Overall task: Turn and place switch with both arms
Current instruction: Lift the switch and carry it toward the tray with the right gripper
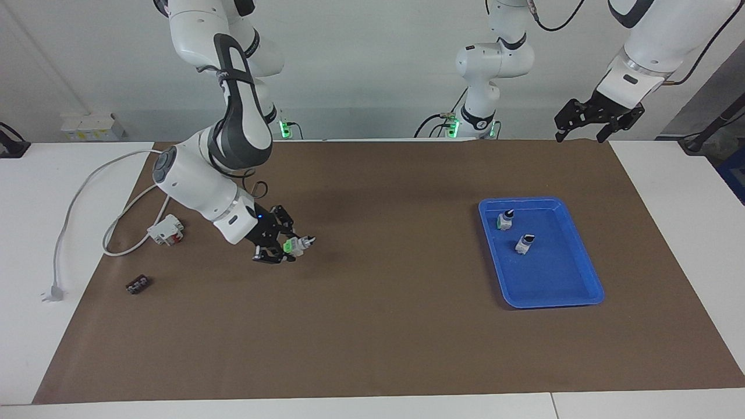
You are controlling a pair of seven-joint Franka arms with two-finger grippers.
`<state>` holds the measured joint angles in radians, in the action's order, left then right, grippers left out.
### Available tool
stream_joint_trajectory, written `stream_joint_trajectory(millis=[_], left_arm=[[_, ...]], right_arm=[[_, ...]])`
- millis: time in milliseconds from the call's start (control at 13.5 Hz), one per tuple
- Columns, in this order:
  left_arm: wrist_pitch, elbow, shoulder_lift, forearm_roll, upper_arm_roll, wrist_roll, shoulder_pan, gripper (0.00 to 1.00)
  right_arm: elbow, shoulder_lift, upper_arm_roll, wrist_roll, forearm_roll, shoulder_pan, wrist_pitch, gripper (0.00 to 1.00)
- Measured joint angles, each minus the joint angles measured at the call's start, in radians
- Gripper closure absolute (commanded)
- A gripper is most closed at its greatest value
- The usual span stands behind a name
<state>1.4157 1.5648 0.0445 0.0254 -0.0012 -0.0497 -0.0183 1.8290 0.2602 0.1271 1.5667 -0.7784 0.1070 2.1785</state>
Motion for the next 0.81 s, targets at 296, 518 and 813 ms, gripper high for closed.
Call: stream_joint_trajectory(millis=[296, 518, 813], left_arm=[[0.000, 0.000, 0.000, 0.000, 0.000, 0.000, 0.000, 0.00], [0.000, 0.000, 0.000, 0.000, 0.000, 0.000, 0.000, 0.00], [0.000, 0.000, 0.000, 0.000, 0.000, 0.000, 0.000, 0.00]], right_arm=[[0.000, -0.008, 0.053, 0.000, -0.098, 0.006, -0.002, 1.00], [0.000, -0.013, 0.073, -0.023, -0.106, 0.037, 0.000, 1.00], [-0.001, -0.024, 0.074, -0.047, -0.178, 0.104, 0.094, 1.00]])
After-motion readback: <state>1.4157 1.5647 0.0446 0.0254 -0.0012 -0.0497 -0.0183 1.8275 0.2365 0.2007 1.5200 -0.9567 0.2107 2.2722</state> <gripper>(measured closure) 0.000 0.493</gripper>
